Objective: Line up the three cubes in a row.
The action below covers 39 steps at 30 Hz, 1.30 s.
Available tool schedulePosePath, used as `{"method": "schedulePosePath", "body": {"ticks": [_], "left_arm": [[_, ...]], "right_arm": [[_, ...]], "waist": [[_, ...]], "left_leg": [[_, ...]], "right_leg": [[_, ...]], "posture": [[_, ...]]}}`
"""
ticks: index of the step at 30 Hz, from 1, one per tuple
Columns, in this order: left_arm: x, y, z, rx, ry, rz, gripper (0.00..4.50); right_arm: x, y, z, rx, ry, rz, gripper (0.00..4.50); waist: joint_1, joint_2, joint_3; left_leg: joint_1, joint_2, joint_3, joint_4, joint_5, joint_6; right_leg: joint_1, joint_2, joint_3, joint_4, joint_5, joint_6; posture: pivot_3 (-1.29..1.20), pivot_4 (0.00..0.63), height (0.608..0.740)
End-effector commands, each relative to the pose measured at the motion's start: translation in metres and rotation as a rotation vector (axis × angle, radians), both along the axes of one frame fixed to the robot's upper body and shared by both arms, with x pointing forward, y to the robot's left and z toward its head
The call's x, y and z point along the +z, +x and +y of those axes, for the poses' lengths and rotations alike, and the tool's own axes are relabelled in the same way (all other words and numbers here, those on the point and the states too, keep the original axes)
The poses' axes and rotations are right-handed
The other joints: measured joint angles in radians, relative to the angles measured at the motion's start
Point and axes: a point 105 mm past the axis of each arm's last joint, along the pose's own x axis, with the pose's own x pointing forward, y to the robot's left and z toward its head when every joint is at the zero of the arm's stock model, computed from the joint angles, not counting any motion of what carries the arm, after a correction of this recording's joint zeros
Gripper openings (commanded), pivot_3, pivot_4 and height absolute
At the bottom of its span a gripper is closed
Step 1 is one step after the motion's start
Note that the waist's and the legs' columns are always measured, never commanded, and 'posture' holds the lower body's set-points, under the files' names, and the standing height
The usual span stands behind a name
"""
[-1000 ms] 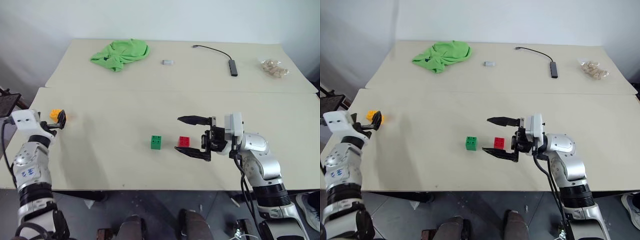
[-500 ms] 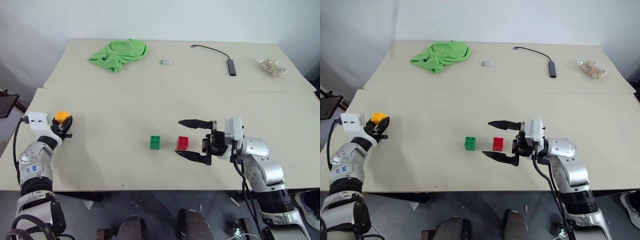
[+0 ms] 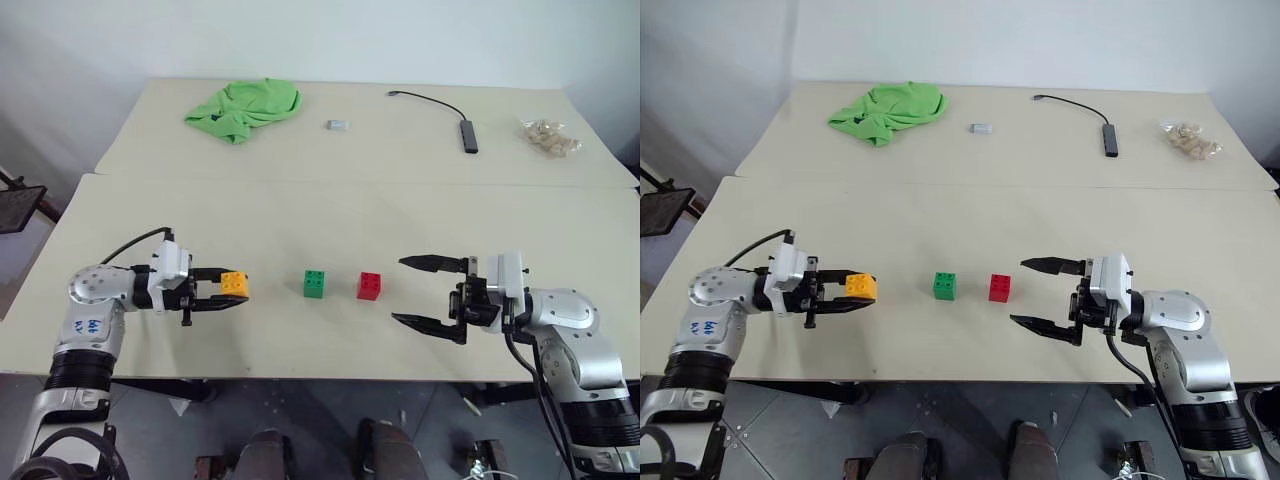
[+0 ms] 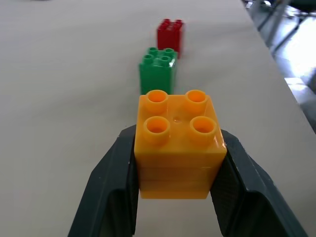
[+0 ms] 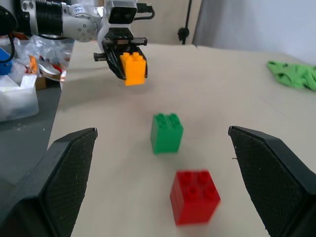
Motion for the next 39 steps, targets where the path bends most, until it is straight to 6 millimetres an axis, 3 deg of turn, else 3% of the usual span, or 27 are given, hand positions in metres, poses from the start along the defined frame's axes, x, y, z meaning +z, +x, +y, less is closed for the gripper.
{"method": "schedulePosePath", "body": {"ticks": [1, 10, 16, 23, 25, 29, 34, 39], "left_arm": [[0.003, 0.008, -0.004, -0.070, 0.042, -0.014, 1.52], [-0.013, 0.020, -0.041, -0.195, 0.082, 0.036, 1.52], [-0.021, 0.024, -0.044, -0.181, 0.109, 0.081, 1.52], [-0.013, 0.023, -0.026, -0.127, 0.092, 0.065, 3.71], [-0.001, 0.022, -0.016, -0.095, 0.048, 0.027, 4.35], [0.022, 0.016, 0.006, 0.010, -0.001, -0.027, 4.44], [0.038, 0.003, 0.031, 0.132, 0.120, -0.188, 4.44], [0.048, -0.003, 0.039, 0.178, 0.104, -0.182, 4.44]], "right_arm": [[0.014, -0.013, -0.001, -0.002, -0.001, -0.044, 4.50], [0.010, -0.033, -0.003, -0.089, -0.005, -0.019, 4.50], [0.008, -0.040, -0.003, -0.119, -0.006, -0.014, 4.50], [0.004, -0.037, -0.004, -0.125, -0.002, -0.012, 4.50], [0.006, -0.033, -0.007, -0.112, -0.010, -0.013, 4.50], [0.015, -0.025, -0.013, -0.057, -0.067, 0.003, 4.50], [0.031, -0.016, -0.019, 0.020, -0.195, 0.021, 4.50], [0.027, -0.003, -0.021, 0.020, -0.214, 0.000, 4.50]], "waist": [[0.001, 0.000, 0.000], [0.002, 0.000, 0.000], [0.003, 0.000, 0.000], [0.000, 0.000, 0.000], [-0.001, 0.000, 0.000], [-0.003, 0.000, 0.000], [0.001, 0.000, 0.000], [0.010, 0.000, 0.000]], "left_leg": [[0.000, 0.000, 0.000, 0.000, 0.000, 0.000], [-0.001, 0.000, 0.000, 0.001, 0.000, 0.001], [-0.001, 0.000, 0.000, 0.001, 0.000, 0.001], [-0.001, 0.000, 0.000, 0.001, -0.001, 0.001], [-0.001, 0.000, 0.000, 0.001, -0.001, 0.001], [-0.001, 0.000, 0.000, 0.002, -0.001, 0.001], [0.000, 0.001, -0.002, 0.002, -0.001, 0.001], [-0.001, 0.000, -0.002, 0.002, -0.001, 0.001]], "right_leg": [[0.000, 0.000, 0.000, 0.000, 0.000, 0.000], [0.001, 0.000, 0.000, -0.001, 0.000, 0.001], [0.001, 0.000, 0.000, -0.001, 0.000, 0.001], [0.001, 0.000, 0.000, -0.001, 0.000, 0.000], [0.001, 0.000, 0.000, -0.001, 0.000, 0.001], [0.000, 0.000, 0.001, -0.001, 0.000, 0.000], [0.001, 0.000, 0.001, 0.000, 0.000, 0.000], [0.001, 0.000, 0.000, -0.001, 0.000, 0.000]], "posture": [[0.00, 0.150, 0.740], [0.00, 0.150, 0.740], [0.00, 0.150, 0.740], [0.00, 0.150, 0.740], [0.00, 0.150, 0.740], [0.00, 0.150, 0.740], [0.00, 0.150, 0.740], [0.00, 0.150, 0.740]]}}
